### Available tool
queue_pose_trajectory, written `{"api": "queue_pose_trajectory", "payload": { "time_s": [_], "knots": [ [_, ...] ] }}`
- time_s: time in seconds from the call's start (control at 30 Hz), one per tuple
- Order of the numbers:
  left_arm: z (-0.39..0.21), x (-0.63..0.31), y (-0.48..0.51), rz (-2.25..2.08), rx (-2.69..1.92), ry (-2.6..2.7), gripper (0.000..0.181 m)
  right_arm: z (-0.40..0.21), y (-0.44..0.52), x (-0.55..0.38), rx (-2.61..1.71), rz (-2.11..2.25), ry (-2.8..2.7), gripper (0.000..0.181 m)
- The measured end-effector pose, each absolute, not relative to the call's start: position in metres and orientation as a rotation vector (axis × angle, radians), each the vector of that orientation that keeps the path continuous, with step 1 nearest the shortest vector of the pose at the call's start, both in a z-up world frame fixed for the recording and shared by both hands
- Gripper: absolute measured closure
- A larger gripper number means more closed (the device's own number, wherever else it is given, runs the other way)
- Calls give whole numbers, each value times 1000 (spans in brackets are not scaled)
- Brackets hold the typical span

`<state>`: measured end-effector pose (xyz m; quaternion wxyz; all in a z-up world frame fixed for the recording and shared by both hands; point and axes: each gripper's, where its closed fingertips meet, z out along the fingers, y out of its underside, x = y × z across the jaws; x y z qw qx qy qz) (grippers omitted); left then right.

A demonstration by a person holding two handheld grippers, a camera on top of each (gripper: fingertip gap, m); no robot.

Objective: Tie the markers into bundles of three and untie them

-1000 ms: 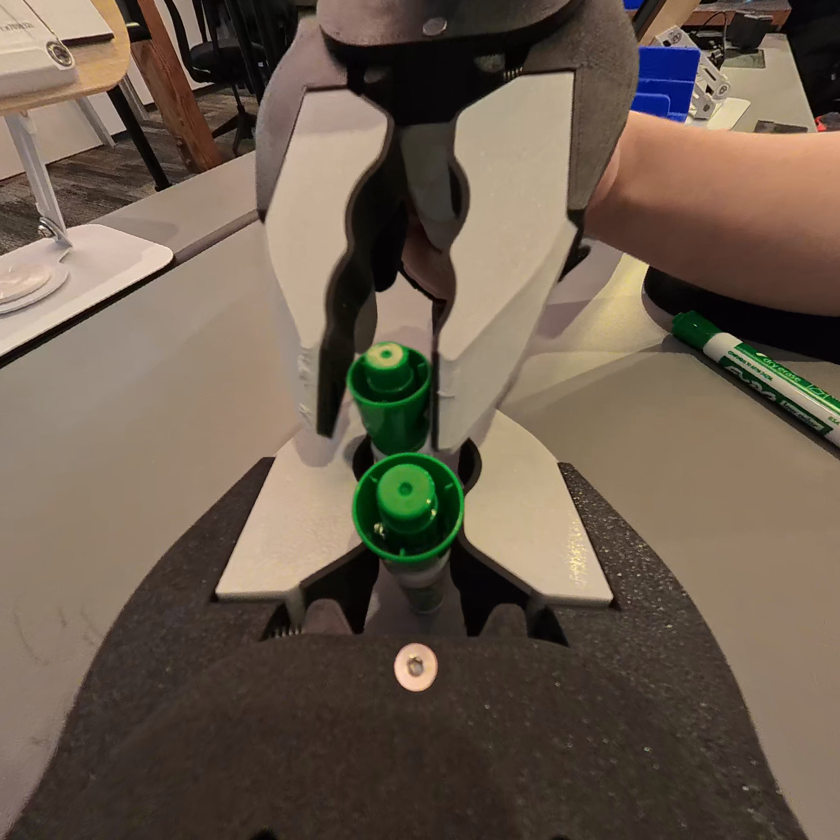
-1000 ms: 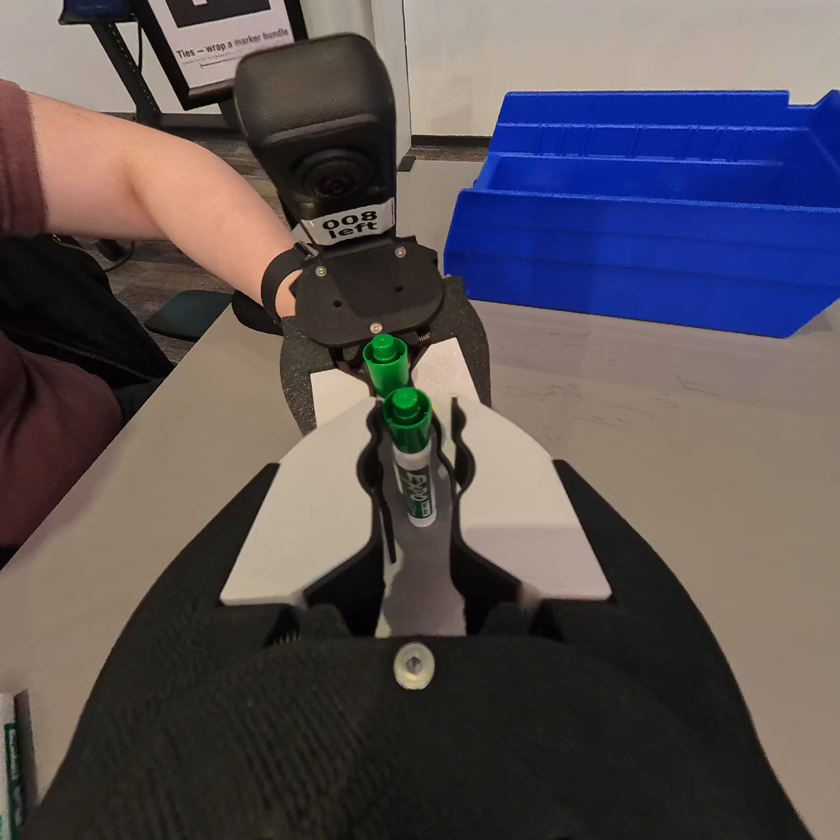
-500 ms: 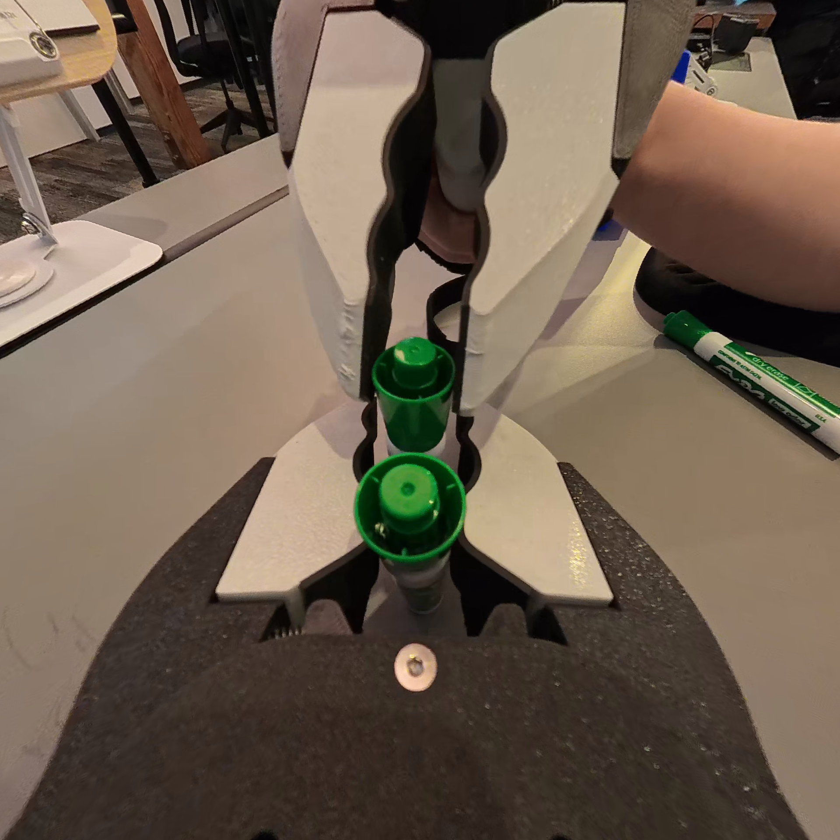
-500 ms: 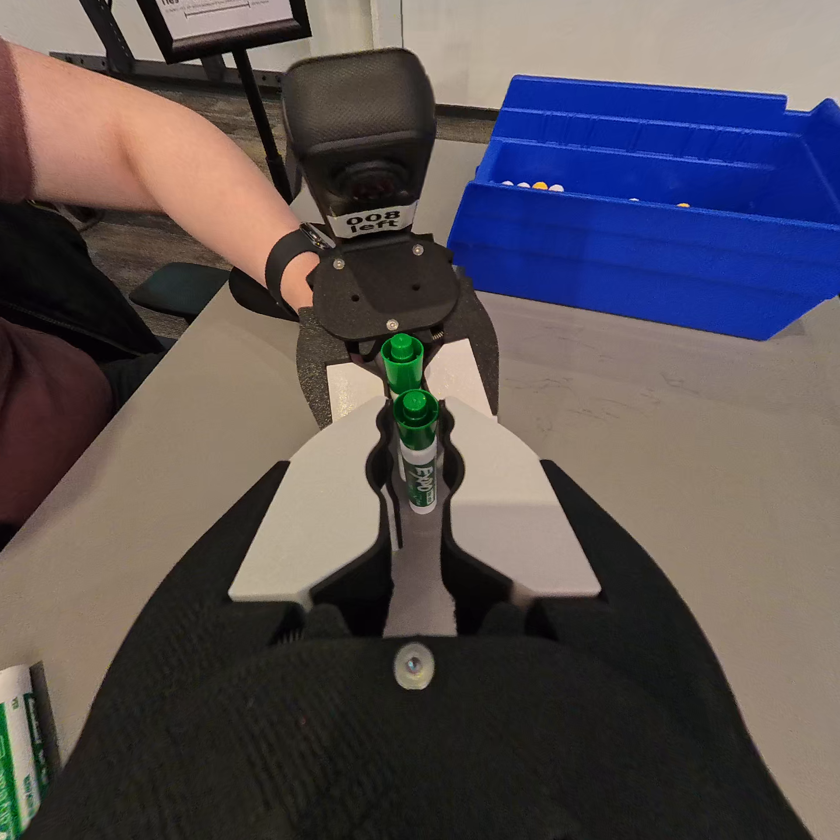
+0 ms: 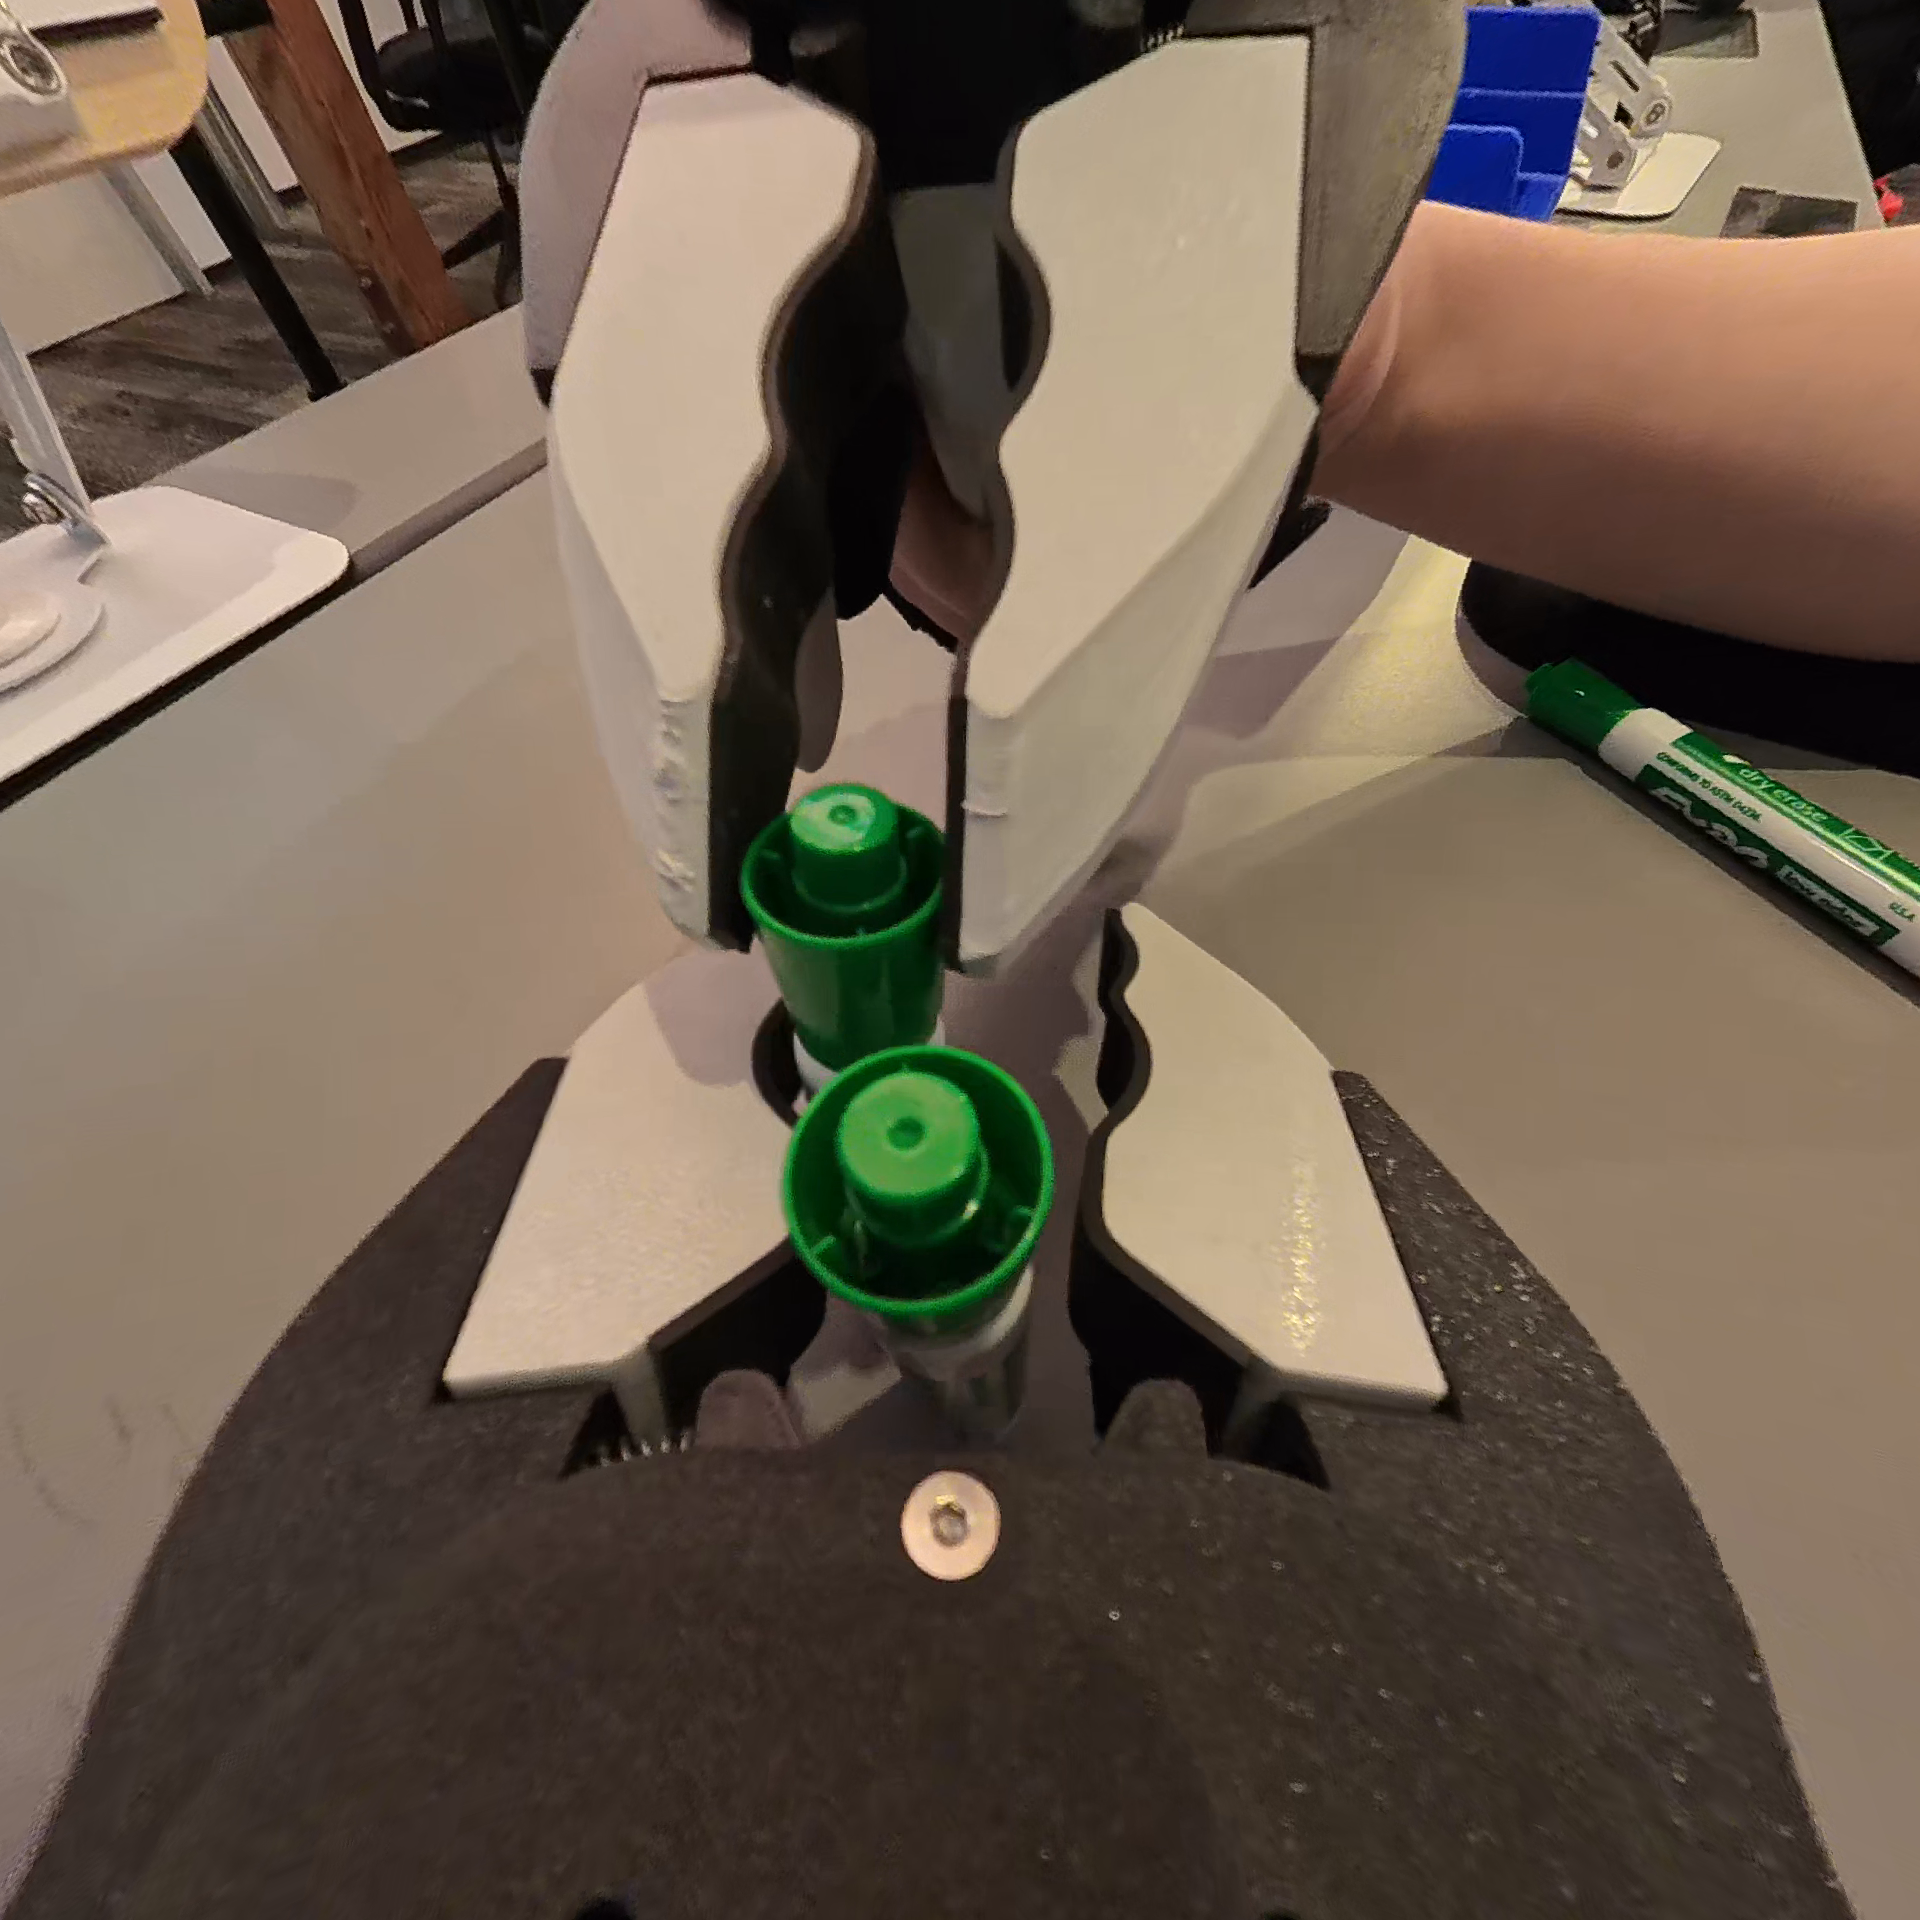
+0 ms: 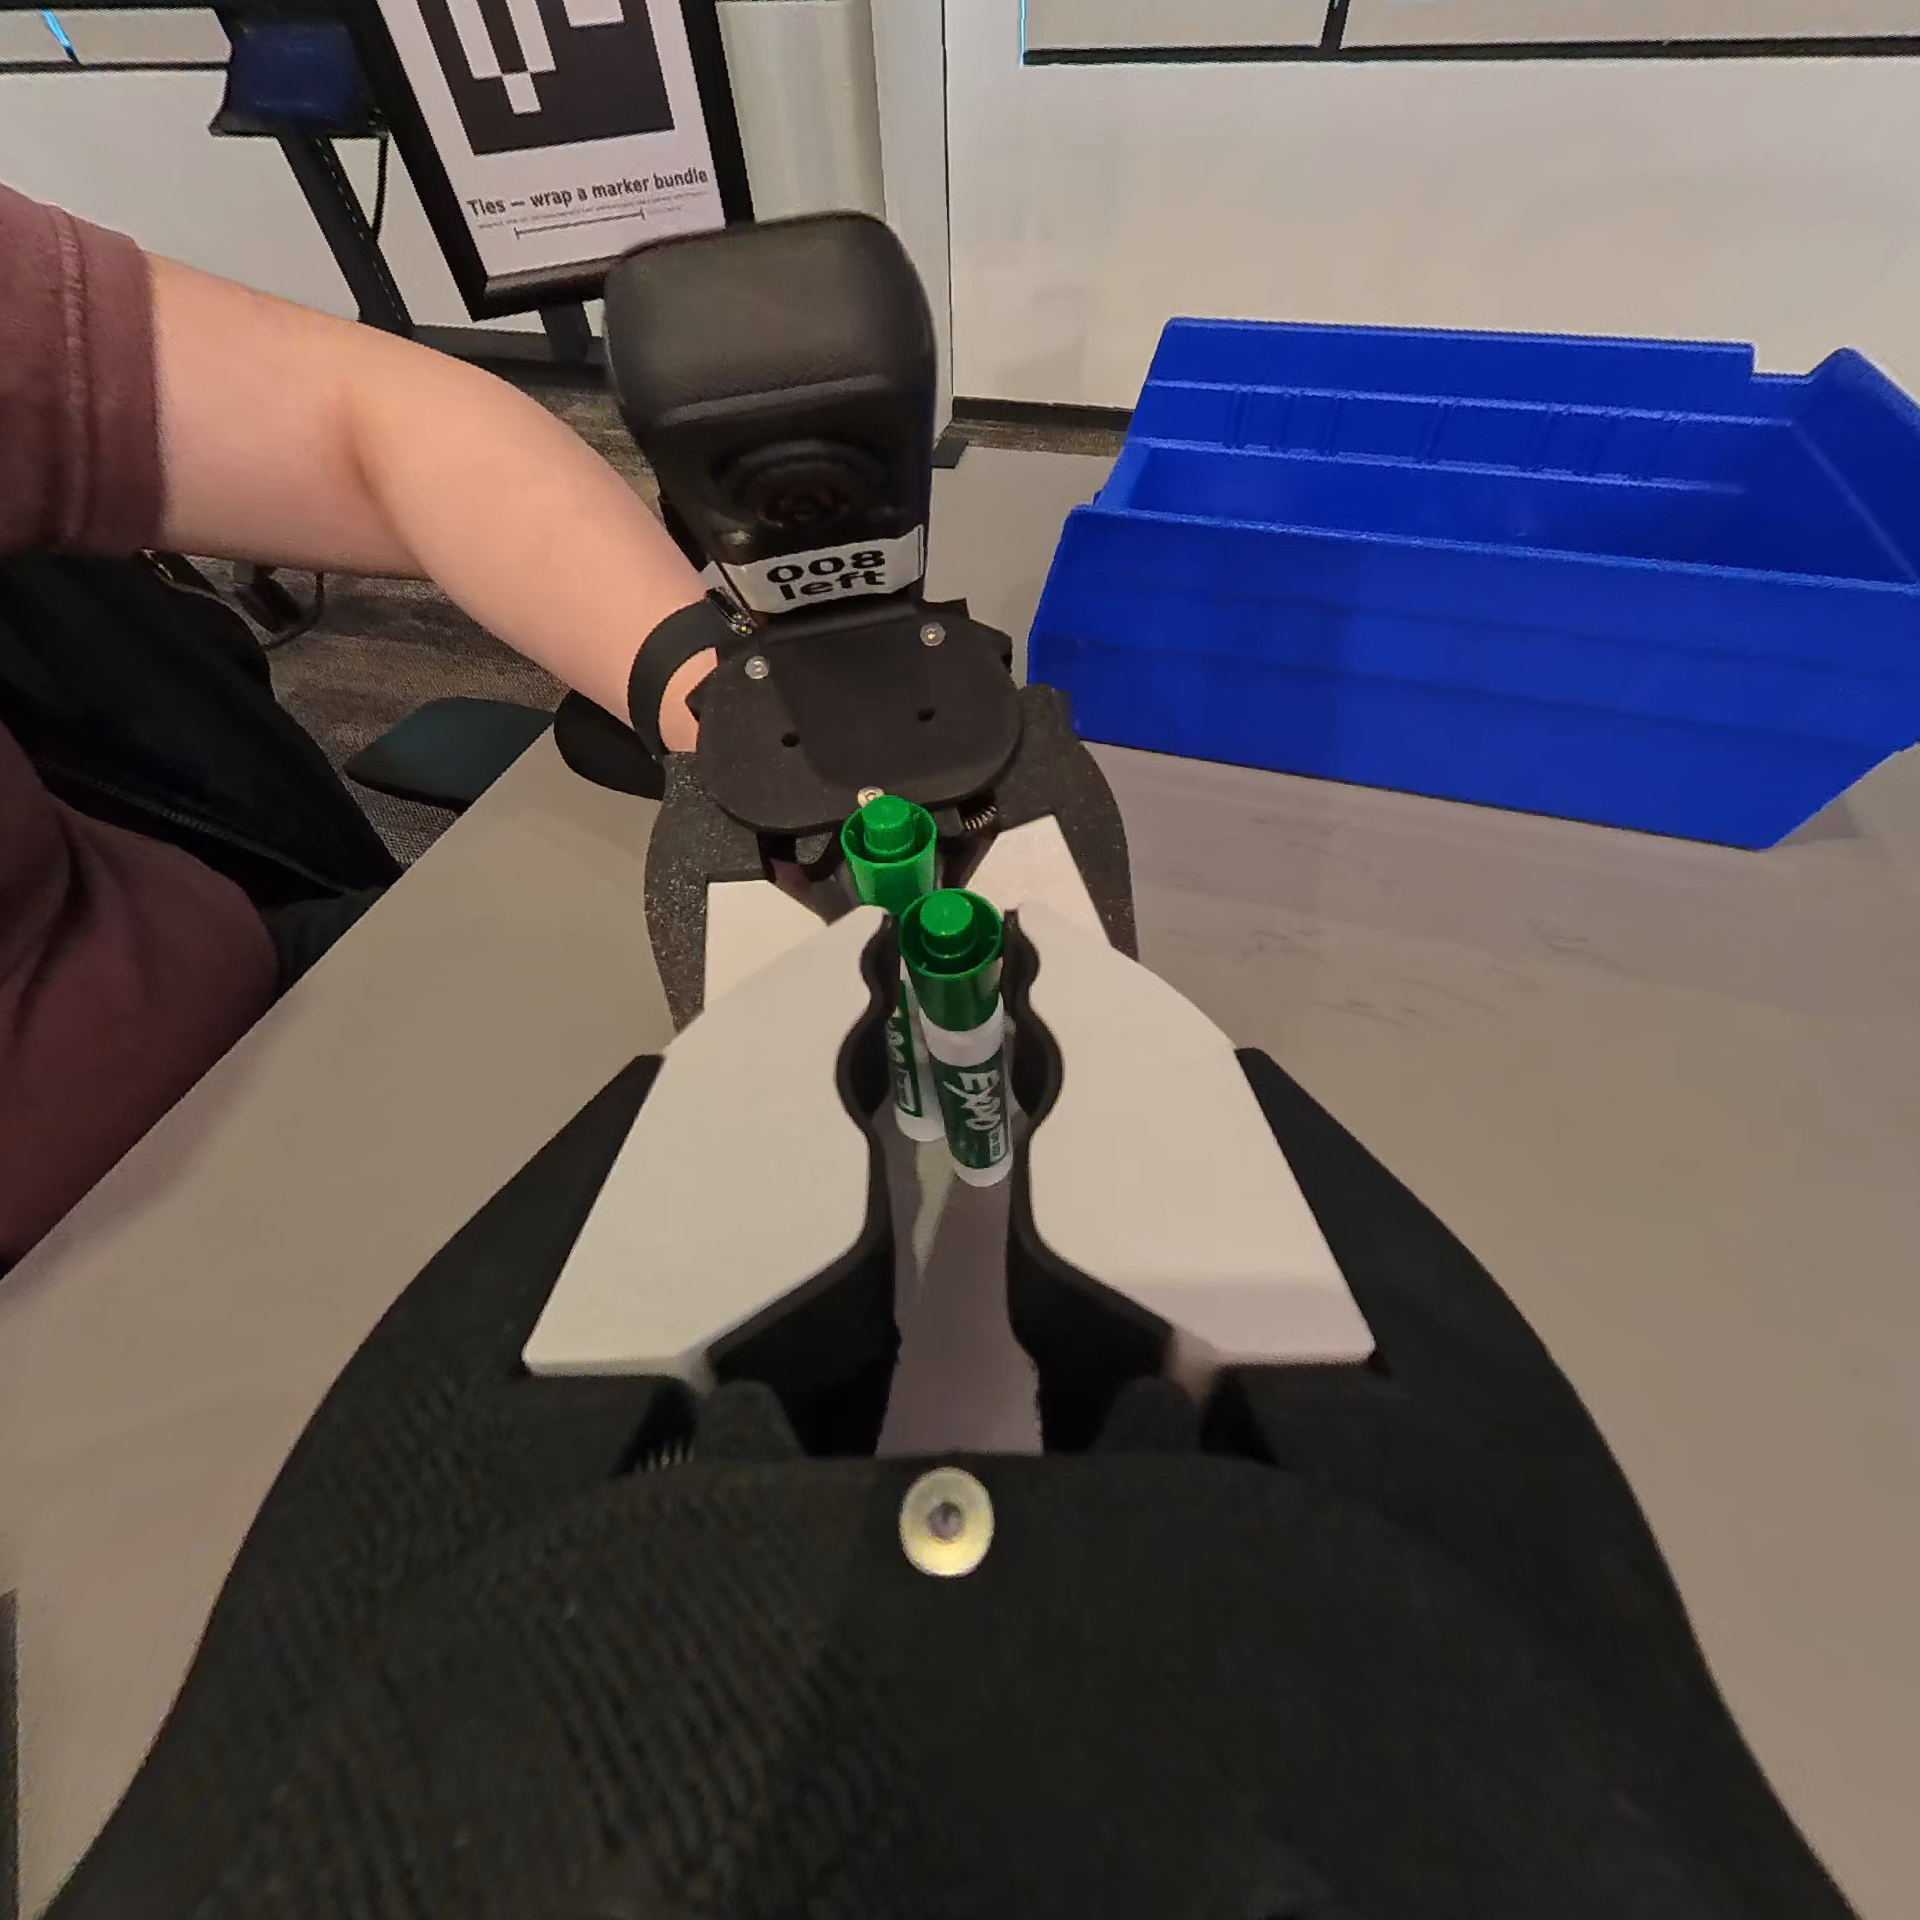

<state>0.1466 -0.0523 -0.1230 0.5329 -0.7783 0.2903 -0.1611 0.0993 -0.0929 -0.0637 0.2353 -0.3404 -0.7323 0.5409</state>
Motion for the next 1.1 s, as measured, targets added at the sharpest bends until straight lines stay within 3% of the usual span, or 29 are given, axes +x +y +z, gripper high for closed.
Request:
{"api": "queue_pose_trajectory", "payload": {
  "time_s": [0.67,1.1],
  "knots": [
    [-117,129,-64,-342,-1862,547,76,-60,-89,84,-977,1564,-1979,161],
    [-110,115,-84,-339,-1855,515,67,-63,-94,80,-972,1557,-2028,160]
  ]
}}
